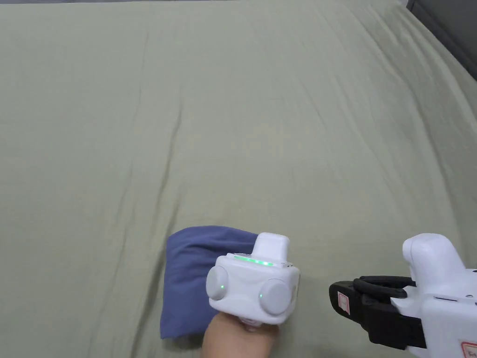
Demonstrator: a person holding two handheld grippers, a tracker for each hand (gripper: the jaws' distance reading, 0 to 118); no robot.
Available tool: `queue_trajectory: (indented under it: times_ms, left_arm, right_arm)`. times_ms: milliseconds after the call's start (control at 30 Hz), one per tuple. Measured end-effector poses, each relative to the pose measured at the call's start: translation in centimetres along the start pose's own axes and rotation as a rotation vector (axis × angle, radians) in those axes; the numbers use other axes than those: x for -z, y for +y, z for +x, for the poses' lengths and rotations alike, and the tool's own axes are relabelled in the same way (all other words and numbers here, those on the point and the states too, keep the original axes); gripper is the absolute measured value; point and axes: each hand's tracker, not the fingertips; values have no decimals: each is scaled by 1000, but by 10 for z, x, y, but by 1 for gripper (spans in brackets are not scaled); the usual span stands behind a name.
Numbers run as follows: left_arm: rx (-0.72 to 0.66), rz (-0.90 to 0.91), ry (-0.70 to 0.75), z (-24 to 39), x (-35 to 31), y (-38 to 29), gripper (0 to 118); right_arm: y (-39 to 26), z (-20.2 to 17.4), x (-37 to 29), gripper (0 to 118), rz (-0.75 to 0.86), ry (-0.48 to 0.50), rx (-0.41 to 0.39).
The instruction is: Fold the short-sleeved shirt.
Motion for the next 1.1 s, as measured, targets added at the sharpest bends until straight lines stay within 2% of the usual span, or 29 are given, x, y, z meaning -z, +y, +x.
queue_trajectory:
  times_ms: [133,267,400,500,600,667,733,833,900,933,967,1000,1033,1067,1100]
  left_arm:
    - [-58,60,-150,-5,-34,6,0]
    - [-232,171,-228,-72,-98,2,0]
    - [-309,219,-147,-158,-146,-19,0]
    - [-374,221,-119,-204,-163,-39,0]
    - [-443,237,-148,-228,-170,-56,0]
    - [-461,245,-170,-230,-168,-61,0]
    - [-473,244,-176,-232,-163,-65,0]
    - [-486,257,-240,-227,-152,-67,0]
    - [-491,232,-276,-231,-139,-68,0]
    - [-494,207,-298,-231,-133,-67,8]
    - [-499,193,-309,-231,-128,-67,39]
    - [-510,177,-335,-231,-120,-67,77]
    - [-513,152,-381,-227,-113,-66,107]
    - [-510,135,-421,-224,-105,-65,118]
    - [-496,158,-482,-220,-99,-66,118]
  right_arm:
    - [6,2,-5,3,30,6,2]
    - [20,0,5,3,53,42,-13]
    - [36,6,44,3,32,173,-9]
    - [47,16,97,3,-12,297,78]
    - [51,30,153,3,-93,322,149]
    - [48,41,183,3,-145,282,187]
    - [40,55,212,3,-241,230,263]
    - [24,75,239,3,-324,136,312]
    - [23,87,238,3,-278,236,425]
    - [24,89,238,3,-287,228,443]
    - [25,86,237,3,-286,217,397]
    - [25,83,235,3,-287,216,362]
    - [26,82,235,3,-288,211,347]
    - [27,85,236,3,-291,218,361]
    - [27,89,238,3,-298,229,374]
